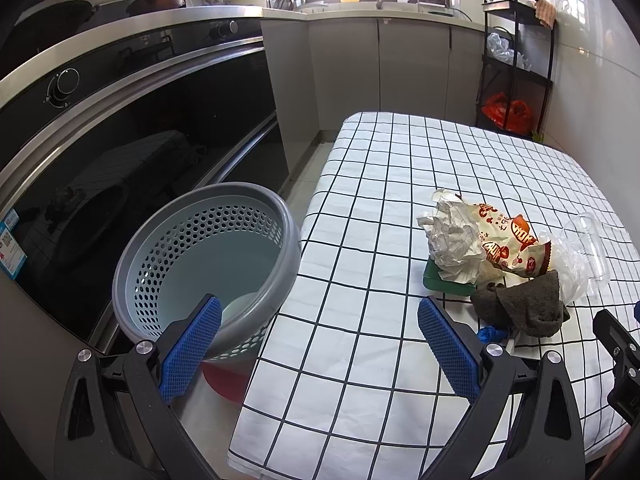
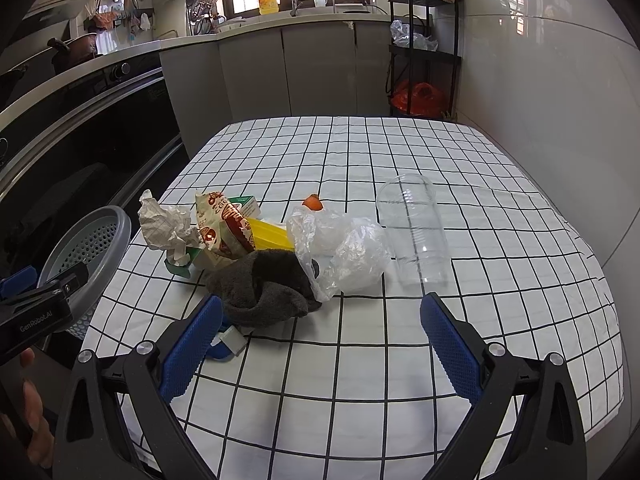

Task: Collect trash

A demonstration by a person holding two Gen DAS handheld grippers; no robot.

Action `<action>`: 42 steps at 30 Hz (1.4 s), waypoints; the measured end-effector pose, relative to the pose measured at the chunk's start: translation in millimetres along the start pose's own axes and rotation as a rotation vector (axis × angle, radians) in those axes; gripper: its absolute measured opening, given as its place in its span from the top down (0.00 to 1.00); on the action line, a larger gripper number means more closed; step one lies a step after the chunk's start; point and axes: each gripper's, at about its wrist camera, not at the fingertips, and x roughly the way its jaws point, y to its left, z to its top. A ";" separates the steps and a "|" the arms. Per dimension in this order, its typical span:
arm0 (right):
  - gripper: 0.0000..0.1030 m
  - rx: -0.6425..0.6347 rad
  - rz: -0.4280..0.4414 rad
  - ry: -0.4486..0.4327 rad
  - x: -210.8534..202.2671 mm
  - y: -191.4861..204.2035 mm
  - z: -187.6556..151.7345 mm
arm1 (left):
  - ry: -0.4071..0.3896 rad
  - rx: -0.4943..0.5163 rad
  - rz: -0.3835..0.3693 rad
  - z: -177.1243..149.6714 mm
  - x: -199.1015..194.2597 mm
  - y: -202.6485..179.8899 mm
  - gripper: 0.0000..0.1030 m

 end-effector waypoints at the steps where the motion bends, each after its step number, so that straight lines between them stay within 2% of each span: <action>1: 0.08 0.000 -0.002 0.000 0.0 0.1 0.1 | 0.000 0.000 -0.001 -0.1 -0.4 -0.1 0.06; 42: 0.08 -0.002 -0.006 -0.003 -0.6 -0.8 0.4 | -0.006 0.000 0.002 -0.4 -1.3 3.2 0.06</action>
